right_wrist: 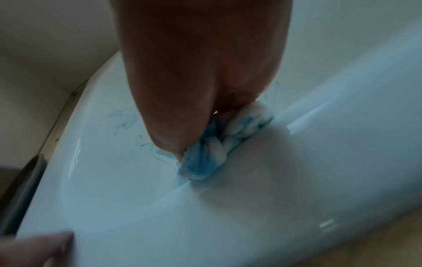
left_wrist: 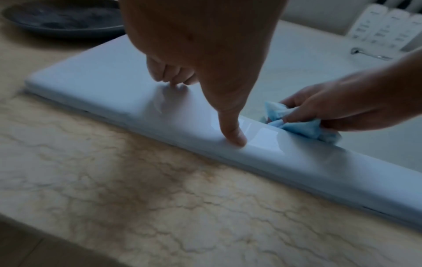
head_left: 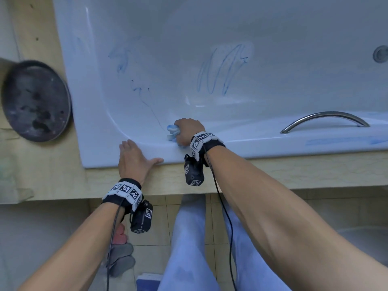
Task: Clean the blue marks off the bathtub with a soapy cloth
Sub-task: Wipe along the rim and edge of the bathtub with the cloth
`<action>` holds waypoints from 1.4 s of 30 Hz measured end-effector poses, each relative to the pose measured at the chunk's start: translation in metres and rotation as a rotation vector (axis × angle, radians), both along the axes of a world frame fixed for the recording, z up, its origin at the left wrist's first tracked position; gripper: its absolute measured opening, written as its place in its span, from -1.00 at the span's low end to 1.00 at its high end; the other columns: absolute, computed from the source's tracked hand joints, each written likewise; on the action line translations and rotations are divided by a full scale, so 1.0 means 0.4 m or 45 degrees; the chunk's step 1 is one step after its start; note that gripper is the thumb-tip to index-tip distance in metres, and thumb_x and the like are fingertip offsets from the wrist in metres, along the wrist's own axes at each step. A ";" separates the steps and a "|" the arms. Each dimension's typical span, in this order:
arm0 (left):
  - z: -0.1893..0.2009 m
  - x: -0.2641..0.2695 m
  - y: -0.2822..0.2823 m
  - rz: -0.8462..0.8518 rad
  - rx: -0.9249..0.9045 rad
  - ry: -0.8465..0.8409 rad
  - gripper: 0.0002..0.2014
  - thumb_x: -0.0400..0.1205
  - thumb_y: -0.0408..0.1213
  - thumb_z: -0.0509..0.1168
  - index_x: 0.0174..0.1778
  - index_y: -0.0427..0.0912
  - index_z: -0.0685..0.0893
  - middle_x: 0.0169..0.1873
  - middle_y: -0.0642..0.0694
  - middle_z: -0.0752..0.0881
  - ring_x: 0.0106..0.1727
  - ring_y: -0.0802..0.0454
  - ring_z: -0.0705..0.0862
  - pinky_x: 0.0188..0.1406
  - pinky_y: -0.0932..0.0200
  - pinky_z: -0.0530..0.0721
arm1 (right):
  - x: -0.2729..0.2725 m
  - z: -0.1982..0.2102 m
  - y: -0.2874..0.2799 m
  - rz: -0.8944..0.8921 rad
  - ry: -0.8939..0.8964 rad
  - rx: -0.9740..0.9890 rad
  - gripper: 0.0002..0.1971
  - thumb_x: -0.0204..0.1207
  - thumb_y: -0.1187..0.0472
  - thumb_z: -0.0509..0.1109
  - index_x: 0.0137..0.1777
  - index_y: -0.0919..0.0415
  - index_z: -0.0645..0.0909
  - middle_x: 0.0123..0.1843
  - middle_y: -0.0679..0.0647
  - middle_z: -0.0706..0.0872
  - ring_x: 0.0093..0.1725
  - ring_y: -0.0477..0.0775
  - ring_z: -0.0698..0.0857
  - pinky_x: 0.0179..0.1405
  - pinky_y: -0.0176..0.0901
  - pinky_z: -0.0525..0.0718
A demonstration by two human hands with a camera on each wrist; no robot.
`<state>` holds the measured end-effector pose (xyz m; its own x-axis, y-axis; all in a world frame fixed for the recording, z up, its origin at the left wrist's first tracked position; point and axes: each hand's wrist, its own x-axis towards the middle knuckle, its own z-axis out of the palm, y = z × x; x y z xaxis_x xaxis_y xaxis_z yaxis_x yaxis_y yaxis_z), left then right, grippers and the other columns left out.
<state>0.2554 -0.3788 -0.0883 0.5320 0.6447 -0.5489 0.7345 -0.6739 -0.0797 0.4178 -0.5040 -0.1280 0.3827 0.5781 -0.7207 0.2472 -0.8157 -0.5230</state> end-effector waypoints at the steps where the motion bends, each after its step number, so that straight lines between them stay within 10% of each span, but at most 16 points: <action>1: -0.005 -0.013 0.014 0.017 -0.025 0.003 0.24 0.21 0.39 0.53 0.54 -0.48 0.27 0.49 -0.39 0.40 0.54 -0.29 0.35 0.44 -0.18 0.50 | -0.005 -0.007 0.012 -0.125 0.041 0.012 -0.82 0.47 0.24 0.37 -0.28 0.08 0.42 -0.22 0.02 0.59 -0.16 0.17 0.61 -0.27 -0.17 0.48; 6: -0.017 -0.045 0.028 -0.014 -0.084 -0.021 0.30 0.27 0.40 0.50 0.66 -0.45 0.11 0.64 -0.38 0.20 0.69 -0.22 0.12 0.55 -0.10 0.34 | -0.071 -0.030 0.074 -0.527 0.082 0.245 -0.87 0.57 0.19 0.34 -0.17 0.19 0.51 -0.22 0.08 0.61 -0.23 0.10 0.55 -0.21 -0.16 0.43; 11: -0.019 -0.051 0.037 -0.072 -0.082 -0.033 0.26 0.30 0.39 0.47 0.65 -0.47 0.14 0.63 -0.40 0.23 0.67 -0.25 0.16 0.53 -0.10 0.40 | -0.095 -0.033 0.184 0.016 0.206 0.092 -0.80 0.66 0.12 0.25 0.00 0.26 0.60 0.05 0.20 0.74 -0.05 0.18 0.65 -0.04 -0.06 0.56; 17: -0.011 -0.033 0.046 -0.120 -0.058 0.044 0.27 0.23 0.42 0.50 0.59 -0.46 0.24 0.55 -0.36 0.37 0.57 -0.24 0.36 0.38 -0.09 0.59 | -0.046 -0.059 0.186 0.124 0.235 -0.236 -0.81 0.27 0.00 0.22 -0.37 0.11 0.42 -0.32 0.10 0.62 -0.28 0.16 0.54 -0.20 -0.11 0.49; 21: 0.012 -0.015 0.046 -0.119 -0.062 0.087 0.18 0.19 0.41 0.53 0.46 -0.46 0.36 0.34 -0.28 0.50 0.37 -0.18 0.49 0.19 0.00 0.66 | 0.000 -0.053 0.113 0.213 0.086 -0.403 -0.79 0.50 0.10 0.40 -0.31 0.12 0.49 -0.17 0.15 0.66 -0.14 0.21 0.66 0.13 0.12 0.70; 28: 0.012 -0.013 0.047 -0.160 -0.051 0.097 0.12 0.22 0.42 0.50 0.39 -0.46 0.40 0.27 -0.29 0.53 0.30 -0.17 0.52 0.12 0.03 0.65 | 0.171 0.033 -0.182 0.203 -0.191 -0.704 -0.91 0.39 0.16 0.42 -0.22 0.15 0.59 -0.15 0.17 0.72 -0.21 0.20 0.66 -0.01 0.06 0.65; 34: -0.007 -0.029 0.033 -0.056 -0.062 0.003 0.14 0.17 0.34 0.59 0.42 -0.44 0.38 0.30 -0.30 0.52 0.34 -0.23 0.51 0.12 -0.10 0.71 | 0.061 0.016 -0.251 -0.051 -0.610 -0.486 -0.72 0.61 0.18 0.23 0.25 0.19 0.62 0.24 0.24 0.66 0.20 0.34 0.61 0.13 0.10 0.58; 42: -0.007 -0.031 -0.157 -0.024 -0.090 -0.334 -0.05 0.52 -0.02 0.50 0.67 -0.38 0.17 0.65 -0.31 0.23 0.69 -0.19 0.16 0.57 -0.09 0.32 | -0.109 0.012 -0.133 0.044 -0.623 0.239 -0.73 0.49 0.14 0.33 0.14 0.17 0.70 0.09 0.15 0.74 0.09 0.29 0.65 0.06 0.08 0.59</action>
